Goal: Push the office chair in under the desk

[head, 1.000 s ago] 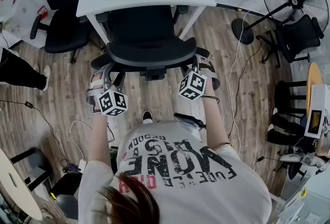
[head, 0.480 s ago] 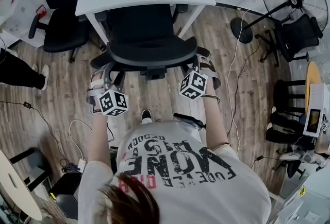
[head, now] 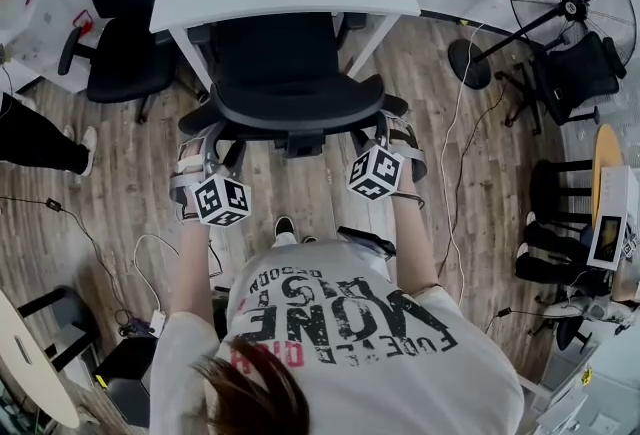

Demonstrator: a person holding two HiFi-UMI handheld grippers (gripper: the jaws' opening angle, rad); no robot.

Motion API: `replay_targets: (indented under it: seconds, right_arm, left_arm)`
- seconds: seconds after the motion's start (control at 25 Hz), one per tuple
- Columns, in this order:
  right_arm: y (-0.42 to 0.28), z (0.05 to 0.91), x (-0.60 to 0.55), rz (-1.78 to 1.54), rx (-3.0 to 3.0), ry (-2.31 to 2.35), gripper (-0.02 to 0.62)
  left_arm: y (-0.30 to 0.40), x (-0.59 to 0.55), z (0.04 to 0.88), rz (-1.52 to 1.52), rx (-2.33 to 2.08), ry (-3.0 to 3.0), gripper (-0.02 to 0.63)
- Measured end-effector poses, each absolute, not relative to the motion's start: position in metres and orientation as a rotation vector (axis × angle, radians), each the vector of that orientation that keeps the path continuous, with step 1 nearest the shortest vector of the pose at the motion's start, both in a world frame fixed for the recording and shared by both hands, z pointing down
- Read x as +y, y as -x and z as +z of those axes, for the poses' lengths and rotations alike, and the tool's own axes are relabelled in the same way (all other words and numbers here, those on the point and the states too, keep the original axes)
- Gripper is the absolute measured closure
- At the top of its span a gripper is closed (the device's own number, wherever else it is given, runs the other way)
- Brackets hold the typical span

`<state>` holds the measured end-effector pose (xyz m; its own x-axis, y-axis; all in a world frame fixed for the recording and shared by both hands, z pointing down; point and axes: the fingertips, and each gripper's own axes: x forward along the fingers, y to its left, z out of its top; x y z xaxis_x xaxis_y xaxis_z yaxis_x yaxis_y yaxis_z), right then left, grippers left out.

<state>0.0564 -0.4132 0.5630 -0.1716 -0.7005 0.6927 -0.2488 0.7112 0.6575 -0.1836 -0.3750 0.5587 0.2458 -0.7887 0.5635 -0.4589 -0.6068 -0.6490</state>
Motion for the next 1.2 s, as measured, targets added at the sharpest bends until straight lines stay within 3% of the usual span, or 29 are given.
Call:
replay_targets:
  seconds: [0.4, 0.6, 0.68, 0.92, 1.04, 1.2]
  right_arm:
    - [-0.048, 0.532, -0.390, -0.339, -1.919, -0.935, 0.390]
    - [-0.046, 0.516, -0.381, -0.209, -2.049, -1.082, 0.492]
    - [-0.045, 0.509, -0.378, -0.143, -2.106, -1.146, 0.528]
    - [-0.039, 0.505, -0.370, 0.003, -2.207, -1.234, 0.554]
    - [-0.036, 0.505, -0.365, 0.114, -2.246, -1.259, 0.558]
    - [-0.031, 0.497, -0.359, 0.270, -2.334, -1.312, 0.558]
  left_arm:
    - [0.182, -0.371, 0.555, -1.275, 1.202, 2.297, 0.380]
    - [0.183, -0.366, 0.545, -1.212, 1.254, 2.318, 0.382]
    - [0.183, -0.361, 0.540, -1.158, 1.296, 2.355, 0.402]
    - [0.184, -0.355, 0.532, -1.050, 1.399, 2.452, 0.452]
    - [0.182, -0.351, 0.527, -0.997, 1.443, 2.460, 0.561]
    - [0.184, -0.346, 0.527, -0.874, 1.592, 2.580, 0.594]
